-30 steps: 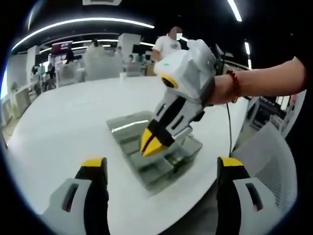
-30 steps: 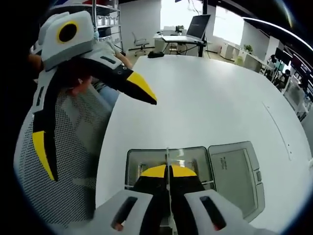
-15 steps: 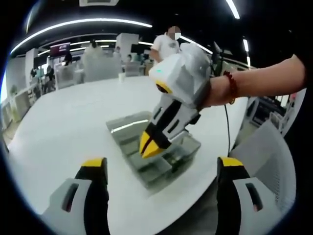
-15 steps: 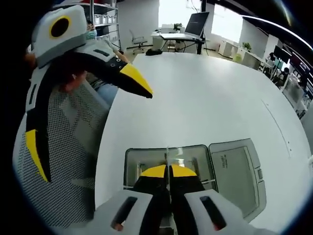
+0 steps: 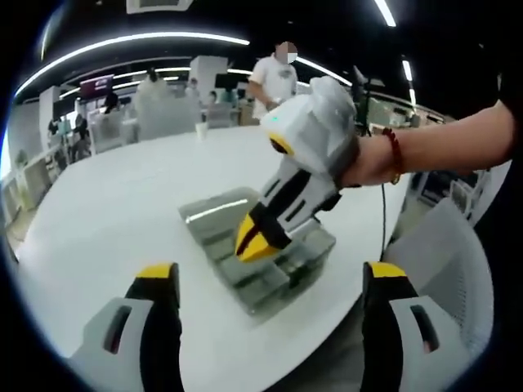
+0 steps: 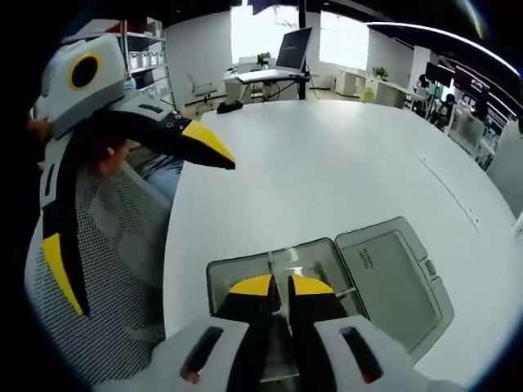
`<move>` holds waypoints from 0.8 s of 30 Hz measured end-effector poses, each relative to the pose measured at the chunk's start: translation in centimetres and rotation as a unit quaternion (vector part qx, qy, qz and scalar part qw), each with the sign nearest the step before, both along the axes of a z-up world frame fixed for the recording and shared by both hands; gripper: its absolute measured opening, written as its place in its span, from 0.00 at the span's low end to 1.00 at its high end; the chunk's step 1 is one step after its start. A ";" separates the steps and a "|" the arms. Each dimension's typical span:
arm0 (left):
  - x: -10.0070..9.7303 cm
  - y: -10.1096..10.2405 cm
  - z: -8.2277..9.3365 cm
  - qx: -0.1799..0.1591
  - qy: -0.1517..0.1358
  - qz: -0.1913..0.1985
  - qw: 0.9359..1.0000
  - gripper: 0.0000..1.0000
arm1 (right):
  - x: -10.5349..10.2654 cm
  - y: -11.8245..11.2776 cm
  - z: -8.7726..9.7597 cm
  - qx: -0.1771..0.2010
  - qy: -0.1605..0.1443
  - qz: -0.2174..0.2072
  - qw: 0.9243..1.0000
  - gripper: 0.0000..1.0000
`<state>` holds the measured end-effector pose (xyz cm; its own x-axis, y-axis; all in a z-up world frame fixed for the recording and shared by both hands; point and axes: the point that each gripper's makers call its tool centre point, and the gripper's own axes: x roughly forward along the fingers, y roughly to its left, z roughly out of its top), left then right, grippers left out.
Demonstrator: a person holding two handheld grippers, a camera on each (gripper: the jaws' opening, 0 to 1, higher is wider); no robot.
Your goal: Insert the divider into the dual guide fixture by aligning both edges with the guide slots and pushing it downward to the bottom, including one-sided entry, uneven engagement, binding, and posture correction.
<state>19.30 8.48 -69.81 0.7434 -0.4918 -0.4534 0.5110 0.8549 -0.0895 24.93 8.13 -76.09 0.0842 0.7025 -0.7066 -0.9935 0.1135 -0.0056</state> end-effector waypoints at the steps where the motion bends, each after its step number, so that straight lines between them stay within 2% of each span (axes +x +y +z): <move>1: 0.0 0.0 0.1 -0.001 -0.002 0.000 1.000 0.91 | 0.0 -0.2 0.2 0.003 -0.001 -0.006 1.000 0.05; 5: -0.2 0.1 0.1 0.003 -0.002 -0.004 1.000 0.91 | -0.1 -1.3 0.8 0.017 0.004 -0.035 0.999 0.07; 9: -0.5 -0.1 0.2 0.004 -0.001 -0.008 1.000 0.91 | -0.2 -2.8 1.3 0.029 0.012 -0.072 0.997 0.16; 14: -0.7 -0.1 0.1 -0.009 0.008 -0.004 1.000 0.91 | -0.4 -4.3 2.3 0.051 0.005 -0.103 0.993 0.24; 17: -0.9 0.0 0.2 -0.006 0.008 -0.011 1.000 0.91 | -0.5 -5.6 3.1 0.067 0.005 -0.131 0.989 0.30; 22: -0.9 0.6 0.8 -0.025 0.004 -0.013 1.000 0.92 | -0.9 -7.6 4.4 0.094 0.011 -0.166 0.982 0.42; 24: -1.0 1.0 1.1 -0.028 -0.001 -0.009 1.000 0.91 | -0.7 -8.5 4.8 0.105 0.003 -0.185 0.977 0.45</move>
<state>18.34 9.52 -68.73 0.7352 -0.5299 -0.4228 0.5265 0.8392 -0.1363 24.28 -0.33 -71.28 0.3562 0.7548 -0.5508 -0.8846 0.4623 0.0615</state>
